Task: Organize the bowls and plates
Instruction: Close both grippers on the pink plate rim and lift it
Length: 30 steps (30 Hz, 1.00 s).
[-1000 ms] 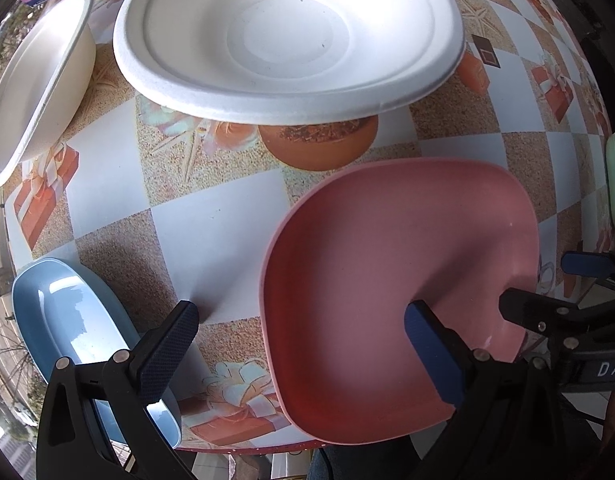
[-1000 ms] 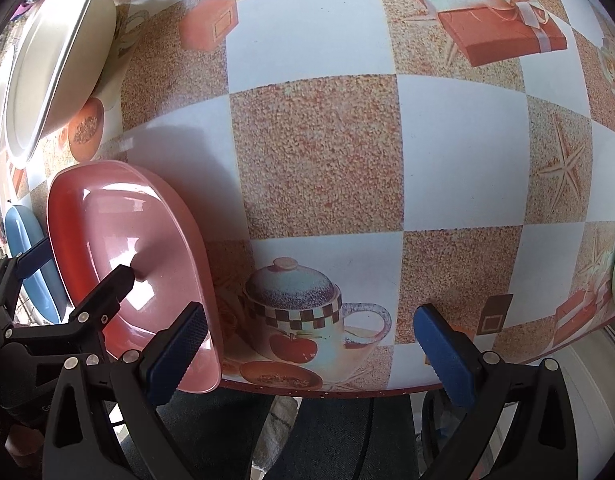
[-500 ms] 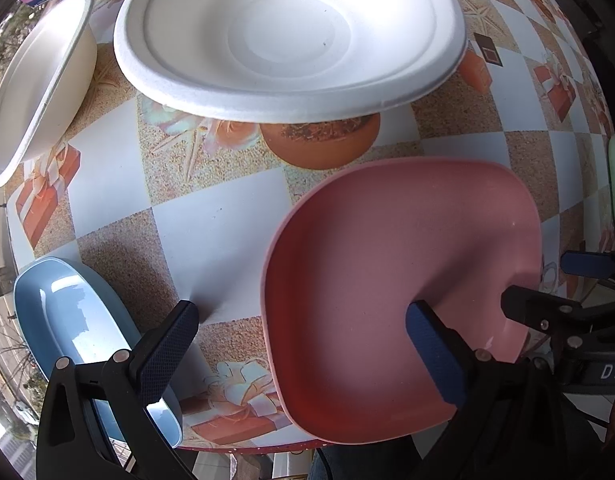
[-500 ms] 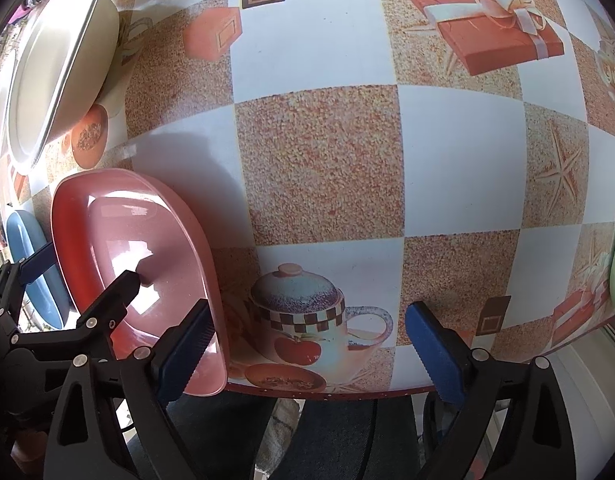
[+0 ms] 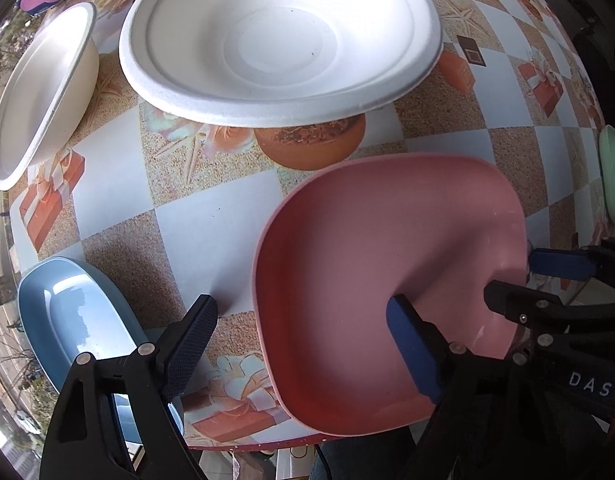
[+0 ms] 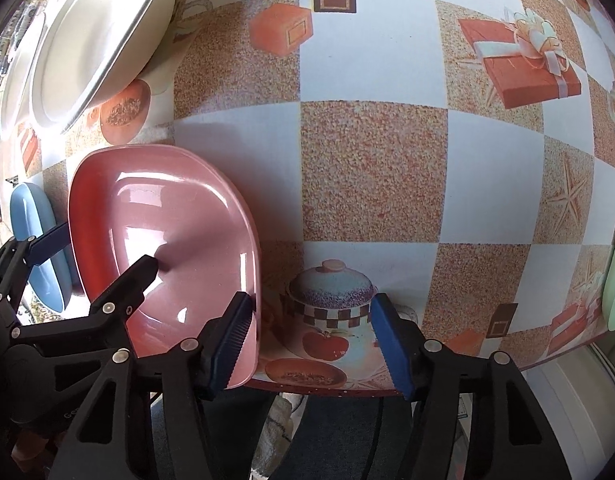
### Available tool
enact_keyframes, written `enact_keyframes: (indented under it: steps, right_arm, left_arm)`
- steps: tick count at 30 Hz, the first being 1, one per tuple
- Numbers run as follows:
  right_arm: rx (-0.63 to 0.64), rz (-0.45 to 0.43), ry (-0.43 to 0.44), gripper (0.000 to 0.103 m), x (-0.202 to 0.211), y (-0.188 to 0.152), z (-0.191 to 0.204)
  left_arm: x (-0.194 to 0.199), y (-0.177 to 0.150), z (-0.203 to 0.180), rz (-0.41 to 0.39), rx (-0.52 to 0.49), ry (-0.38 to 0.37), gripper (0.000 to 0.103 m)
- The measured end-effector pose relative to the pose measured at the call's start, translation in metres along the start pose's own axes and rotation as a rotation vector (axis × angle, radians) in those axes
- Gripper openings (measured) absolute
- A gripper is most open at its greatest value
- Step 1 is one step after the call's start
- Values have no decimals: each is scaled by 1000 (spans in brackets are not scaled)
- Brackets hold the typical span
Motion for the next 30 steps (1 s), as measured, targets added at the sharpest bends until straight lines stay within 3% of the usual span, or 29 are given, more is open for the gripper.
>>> enact_keyframes:
  steps: [1,2,3,4,6,14,24,30]
  right_arm:
    - [14,-2,12,48,0,0,5]
    - [24,0,45,30,-1,-1,12]
    - [25,18,87,19,-4,-3,19]
    - [24,38,105,18,-8,-6,24]
    - [55,42,97,18,-11,-9,34]
    - [37,39,116,18,-10,-7,38]
    - [57,34,143,18,-2,-2,29]
    - [54,6,113,18,1,1,31]
  left_arm:
    - [2,0,-1,-6,-8,-7,81]
    - [5,0,-2,-13,-17,-9,78]
    - [7,0,-4,-19,-31,-13,72]
    - [10,-1,-7,-27,-47,-17,65]
    - [15,-5,-11,-34,-79,-10,60]
    - [27,-21,-6,-41,-77,-10,58]
    - [20,-51,17,19,18,-12,55]
    - [26,-59,26,5,2,9,54]
Point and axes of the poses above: each gripper's, at about its wrist camera, not at the fingertips, and x roughly against the way its jaws point, z to its left, y to its top, the point moved 8 cm from there along -x, roughly the way its jaws point, and after that the axes turned 4 degrees about y, right-handed, at the moved point
